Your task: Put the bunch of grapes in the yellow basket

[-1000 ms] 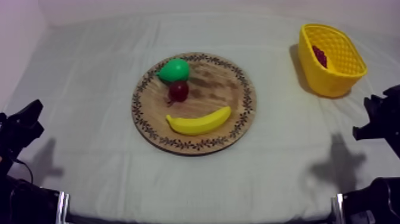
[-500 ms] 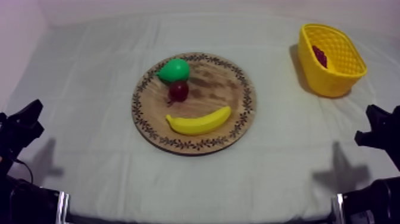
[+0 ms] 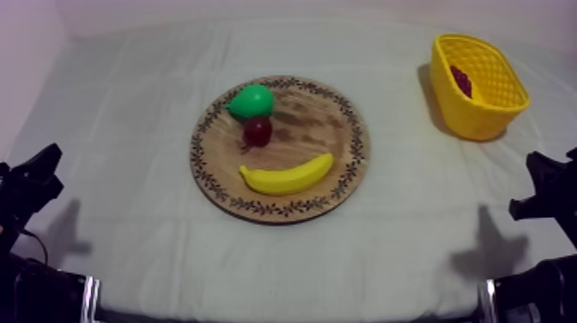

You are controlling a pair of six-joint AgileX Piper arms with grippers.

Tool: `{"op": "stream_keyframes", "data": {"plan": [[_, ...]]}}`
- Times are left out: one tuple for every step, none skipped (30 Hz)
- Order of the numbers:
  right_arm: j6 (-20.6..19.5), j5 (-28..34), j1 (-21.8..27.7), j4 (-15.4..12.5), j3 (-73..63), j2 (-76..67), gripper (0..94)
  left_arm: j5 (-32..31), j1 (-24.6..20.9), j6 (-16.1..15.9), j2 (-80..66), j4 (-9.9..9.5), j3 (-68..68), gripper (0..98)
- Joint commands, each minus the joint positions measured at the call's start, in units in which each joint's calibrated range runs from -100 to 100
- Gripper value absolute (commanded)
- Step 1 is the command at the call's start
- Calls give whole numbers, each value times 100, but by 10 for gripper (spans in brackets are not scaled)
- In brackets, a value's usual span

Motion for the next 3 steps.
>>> {"op": "stream_keyframes", "data": {"plan": [[-26, -15, -4, 1, -1, -1, 5, 0, -2, 0, 0, 1, -2, 1], [-27, -15, -4, 1, -1, -1, 5, 0, -2, 0, 0, 1, -2, 1], [-27, -15, -4, 1, -1, -1, 5, 0, -2, 0, 0, 1, -2, 1]]}}
